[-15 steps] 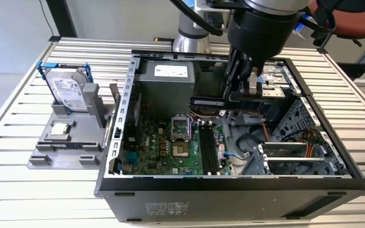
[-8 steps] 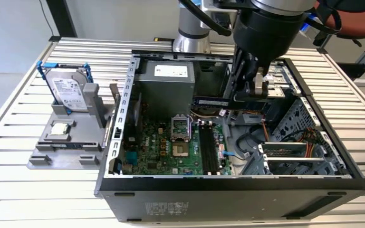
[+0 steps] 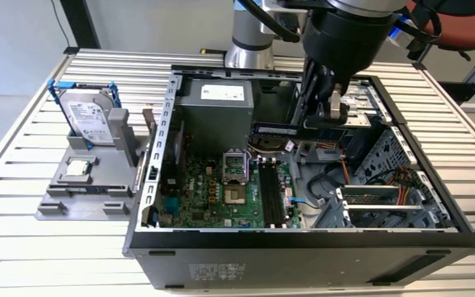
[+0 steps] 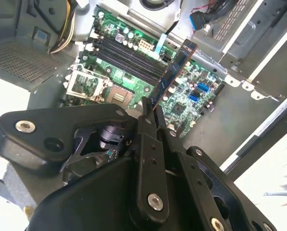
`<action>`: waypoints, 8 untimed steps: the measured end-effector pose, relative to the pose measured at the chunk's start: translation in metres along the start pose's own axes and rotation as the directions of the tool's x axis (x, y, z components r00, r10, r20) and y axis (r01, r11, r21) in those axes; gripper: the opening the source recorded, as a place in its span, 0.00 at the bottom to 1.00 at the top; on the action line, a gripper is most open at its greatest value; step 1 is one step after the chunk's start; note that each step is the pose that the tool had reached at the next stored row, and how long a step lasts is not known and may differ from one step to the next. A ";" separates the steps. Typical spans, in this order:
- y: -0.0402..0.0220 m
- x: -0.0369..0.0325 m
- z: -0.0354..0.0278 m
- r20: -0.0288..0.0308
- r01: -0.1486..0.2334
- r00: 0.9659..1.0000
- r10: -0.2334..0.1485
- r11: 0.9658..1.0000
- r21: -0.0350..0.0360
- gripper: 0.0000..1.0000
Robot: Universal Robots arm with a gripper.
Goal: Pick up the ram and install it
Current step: 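Insert the ram into the slot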
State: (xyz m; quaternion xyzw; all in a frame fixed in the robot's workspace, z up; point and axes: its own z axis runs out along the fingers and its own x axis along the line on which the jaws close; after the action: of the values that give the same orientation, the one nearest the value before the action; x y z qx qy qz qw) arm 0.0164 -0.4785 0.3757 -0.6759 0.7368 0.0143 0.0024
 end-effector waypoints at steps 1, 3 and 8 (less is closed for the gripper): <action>0.0008 -0.0084 0.0002 0.000 0.000 1.000 0.000 1.000 0.000 0.00; 0.0019 -0.0219 0.0007 0.000 0.000 1.000 0.000 1.000 0.000 0.00; 0.0026 -0.0303 0.0009 0.000 0.001 1.000 -0.001 1.000 0.000 0.00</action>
State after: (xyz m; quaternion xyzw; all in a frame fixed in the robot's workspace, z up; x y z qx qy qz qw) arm 0.0164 -0.4481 0.3755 -0.6763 0.7365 0.0144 0.0024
